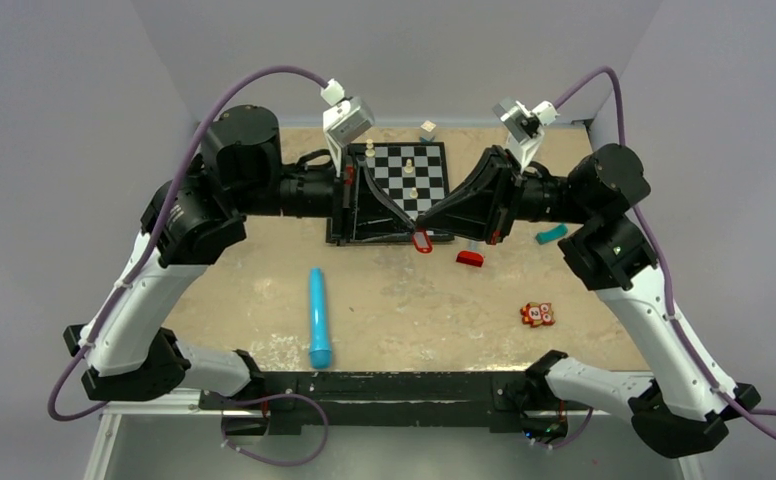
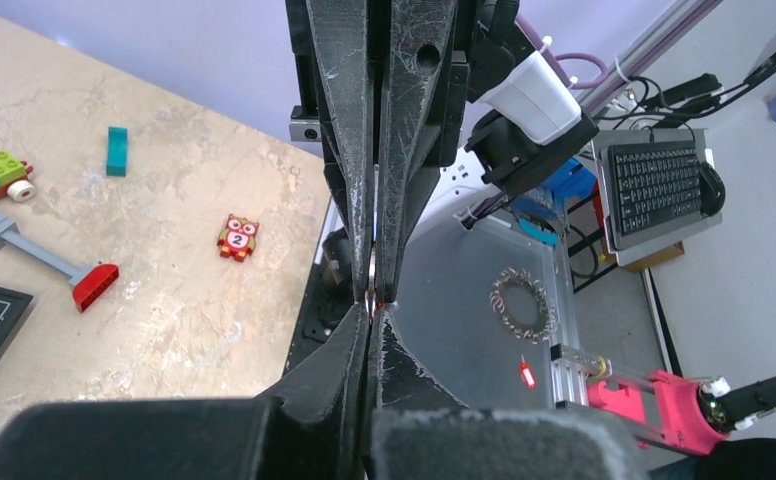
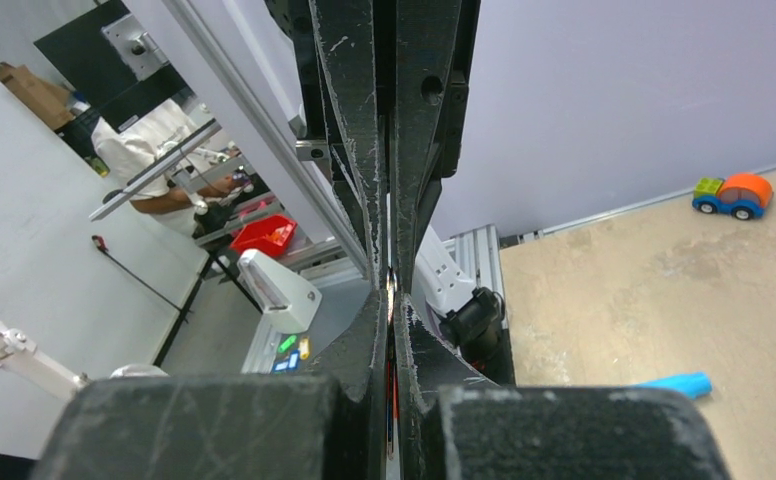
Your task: Remove the keys from the keyring
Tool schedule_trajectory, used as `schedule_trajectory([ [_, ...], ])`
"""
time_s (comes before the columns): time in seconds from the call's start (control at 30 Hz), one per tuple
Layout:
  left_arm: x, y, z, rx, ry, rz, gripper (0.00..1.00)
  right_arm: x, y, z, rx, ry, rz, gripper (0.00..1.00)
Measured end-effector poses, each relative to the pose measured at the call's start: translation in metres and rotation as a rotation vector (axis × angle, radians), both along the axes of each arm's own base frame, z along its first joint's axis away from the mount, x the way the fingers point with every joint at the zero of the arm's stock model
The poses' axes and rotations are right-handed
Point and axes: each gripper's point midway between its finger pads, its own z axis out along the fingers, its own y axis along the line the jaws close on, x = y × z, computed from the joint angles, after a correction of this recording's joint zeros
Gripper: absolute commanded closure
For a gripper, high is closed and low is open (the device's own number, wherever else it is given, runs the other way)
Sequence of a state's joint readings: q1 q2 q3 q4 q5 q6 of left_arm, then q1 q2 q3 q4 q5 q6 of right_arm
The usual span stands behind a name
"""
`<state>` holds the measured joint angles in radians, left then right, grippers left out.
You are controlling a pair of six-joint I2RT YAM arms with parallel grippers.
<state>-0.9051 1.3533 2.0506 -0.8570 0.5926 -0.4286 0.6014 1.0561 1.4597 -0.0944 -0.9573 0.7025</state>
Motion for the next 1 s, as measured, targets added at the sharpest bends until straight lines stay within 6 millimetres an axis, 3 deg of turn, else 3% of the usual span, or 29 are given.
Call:
schedule_trajectory([
  [0.37,0.005,0.000,0.009,-0.046,0.009,0.045,0.98,0.005,0.000,0.009,0.029,-0.014,-0.026,1.00],
  [0.4,0.005,0.000,0.009,-0.048,0.009,0.045,0.91,0.005,0.000,0.010,0.031,-0.017,-0.028,1.00],
  [0.53,0.007,-0.001,0.012,-0.057,-0.002,0.052,0.48,0.006,0.000,0.011,0.035,-0.017,-0.036,1.00],
  [0.67,0.011,0.000,0.009,-0.043,-0.024,0.071,0.32,0.008,0.001,0.009,0.028,-0.012,-0.048,1.00],
  [0.77,0.013,0.006,0.009,-0.019,-0.056,0.093,0.31,0.009,0.000,0.003,0.010,-0.008,-0.058,1.00],
  [1.0,0.006,0.032,0.016,0.012,-0.152,0.124,0.44,0.013,-0.004,-0.021,-0.086,0.020,-0.104,1.00],
])
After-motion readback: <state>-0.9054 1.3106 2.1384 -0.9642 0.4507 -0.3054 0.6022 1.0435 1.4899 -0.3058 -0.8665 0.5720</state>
